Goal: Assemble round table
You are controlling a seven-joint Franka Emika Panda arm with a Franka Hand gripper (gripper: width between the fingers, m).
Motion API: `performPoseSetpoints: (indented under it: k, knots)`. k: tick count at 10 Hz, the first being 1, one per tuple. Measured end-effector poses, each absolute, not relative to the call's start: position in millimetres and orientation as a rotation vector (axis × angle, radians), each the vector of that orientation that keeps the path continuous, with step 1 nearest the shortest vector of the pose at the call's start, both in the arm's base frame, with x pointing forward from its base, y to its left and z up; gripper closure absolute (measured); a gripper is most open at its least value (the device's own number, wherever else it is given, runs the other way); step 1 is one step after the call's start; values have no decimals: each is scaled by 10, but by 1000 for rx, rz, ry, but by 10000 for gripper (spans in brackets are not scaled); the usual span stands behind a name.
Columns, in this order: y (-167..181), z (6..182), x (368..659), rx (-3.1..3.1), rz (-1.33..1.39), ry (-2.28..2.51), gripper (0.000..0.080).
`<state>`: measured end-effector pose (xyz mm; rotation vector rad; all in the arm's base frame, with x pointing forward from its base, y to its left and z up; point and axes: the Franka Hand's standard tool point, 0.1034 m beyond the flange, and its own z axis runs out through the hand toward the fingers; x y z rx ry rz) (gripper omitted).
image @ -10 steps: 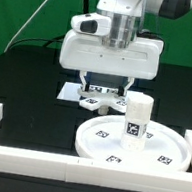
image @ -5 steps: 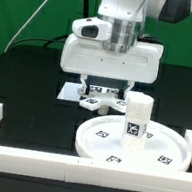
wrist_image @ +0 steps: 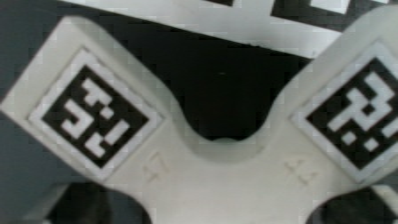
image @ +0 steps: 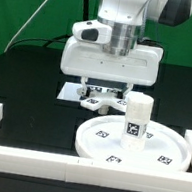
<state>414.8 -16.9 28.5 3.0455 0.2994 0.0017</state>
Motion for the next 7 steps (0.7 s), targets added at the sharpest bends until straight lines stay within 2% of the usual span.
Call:
performPoseSetpoints:
  k: [1,5,6,7]
  knots:
    - [-169,286,4149,3046,2,299,367]
    - [-151,290,4145,3050,-8,291,366]
    - [1,426,4206,3082,-62,281,366]
    - [114,670,4348,3106,-81,316,366]
